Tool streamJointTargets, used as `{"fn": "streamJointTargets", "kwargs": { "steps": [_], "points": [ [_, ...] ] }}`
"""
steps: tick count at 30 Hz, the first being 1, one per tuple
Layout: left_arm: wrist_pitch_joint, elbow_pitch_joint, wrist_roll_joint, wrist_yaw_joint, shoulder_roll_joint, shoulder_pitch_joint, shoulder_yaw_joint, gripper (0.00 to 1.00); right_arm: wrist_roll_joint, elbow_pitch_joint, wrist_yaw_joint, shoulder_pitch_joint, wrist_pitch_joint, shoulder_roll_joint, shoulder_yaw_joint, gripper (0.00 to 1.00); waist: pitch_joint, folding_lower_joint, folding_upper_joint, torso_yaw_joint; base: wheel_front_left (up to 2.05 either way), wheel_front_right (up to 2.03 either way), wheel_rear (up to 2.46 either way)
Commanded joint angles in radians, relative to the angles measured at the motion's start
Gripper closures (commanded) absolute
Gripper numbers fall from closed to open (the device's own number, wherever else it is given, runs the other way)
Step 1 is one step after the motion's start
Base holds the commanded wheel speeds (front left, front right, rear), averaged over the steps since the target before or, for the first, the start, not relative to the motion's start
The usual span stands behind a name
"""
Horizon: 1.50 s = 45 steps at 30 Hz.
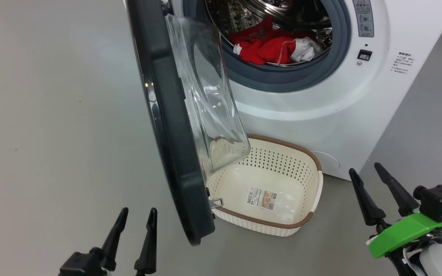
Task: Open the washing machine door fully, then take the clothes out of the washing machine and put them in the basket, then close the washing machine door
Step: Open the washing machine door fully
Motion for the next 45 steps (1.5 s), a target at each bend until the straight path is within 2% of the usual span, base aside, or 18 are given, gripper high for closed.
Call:
{"fn": "streamJointTargets", "kwargs": {
  "steps": [1, 12, 21, 22, 23, 24, 28, 34, 39, 45],
  "points": [
    [-0.012, -0.026, 0.008, 0.003, 0.01, -0.011, 0.035, 0.0, -0.028, -0.037, 0.008, 0.022, -0.007, 0.004, -0.021, 0.0, -0.002, 0.0, 0.0, 0.0, 0.0, 0.0, 0.0],
    [-0.012, -0.03, 0.004, 0.005, 0.01, -0.01, 0.034, 0.0, -0.114, -0.045, 0.008, 0.115, -0.007, 0.059, -0.091, 0.0, 0.0, 0.0, 0.0, 0.002, 0.0, 0.0, 0.0],
    [-0.012, -0.032, 0.004, 0.011, 0.01, -0.008, 0.039, 0.0, -0.129, -0.046, 0.008, 0.12, -0.007, 0.066, -0.096, 0.0, -0.006, 0.0, 0.0, -0.001, 0.0, 0.0, 0.0],
    [-0.012, -0.032, 0.004, 0.011, 0.01, -0.008, 0.042, 0.29, -0.129, -0.047, 0.008, 0.12, -0.007, 0.067, -0.097, 0.0, -0.007, 0.0, 0.0, -0.002, 0.0, 0.0, 0.0],
    [-0.012, -0.033, 0.001, 0.012, 0.01, -0.008, 0.045, 0.78, -0.13, -0.049, 0.008, 0.12, -0.007, 0.067, -0.097, 0.0, -0.008, 0.0, 0.0, -0.002, 0.0, 0.0, 0.0],
    [-0.012, -0.037, -0.007, 0.012, 0.01, -0.009, 0.051, 1.0, -0.131, -0.049, 0.008, 0.12, -0.007, 0.067, -0.096, 0.0, -0.01, 0.0, 0.0, -0.002, 0.0, 0.0, 0.0],
    [-0.012, -0.094, -0.014, 0.025, 0.01, -0.025, 0.093, 1.0, -0.132, -0.054, 0.008, 0.118, -0.007, 0.069, -0.097, 0.0, -0.012, 0.0, 0.0, -0.003, 0.0, 0.0, 0.0],
    [-0.012, -0.302, 0.009, 0.054, 0.01, -0.07, 0.106, 1.0, -0.134, -0.063, 0.008, 0.116, -0.007, 0.069, -0.102, 0.0, -0.009, 0.0, 0.0, -0.003, 0.0, 0.0, 0.0],
    [-0.012, -0.448, 0.034, 0.068, 0.01, -0.08, -0.014, 1.0, -0.137, -0.067, 0.008, 0.113, -0.007, 0.07, -0.098, 0.0, -0.01, 0.0, 0.0, -0.009, 0.0, 0.0, 0.0],
    [-0.012, -0.436, 0.023, 0.058, 0.01, -0.076, -0.24, 1.0, -0.138, -0.071, 0.008, 0.111, -0.007, 0.074, -0.098, 0.0, -0.011, 0.0, 0.0, -0.015, 0.0, 0.0, 0.0]
  ]
}}
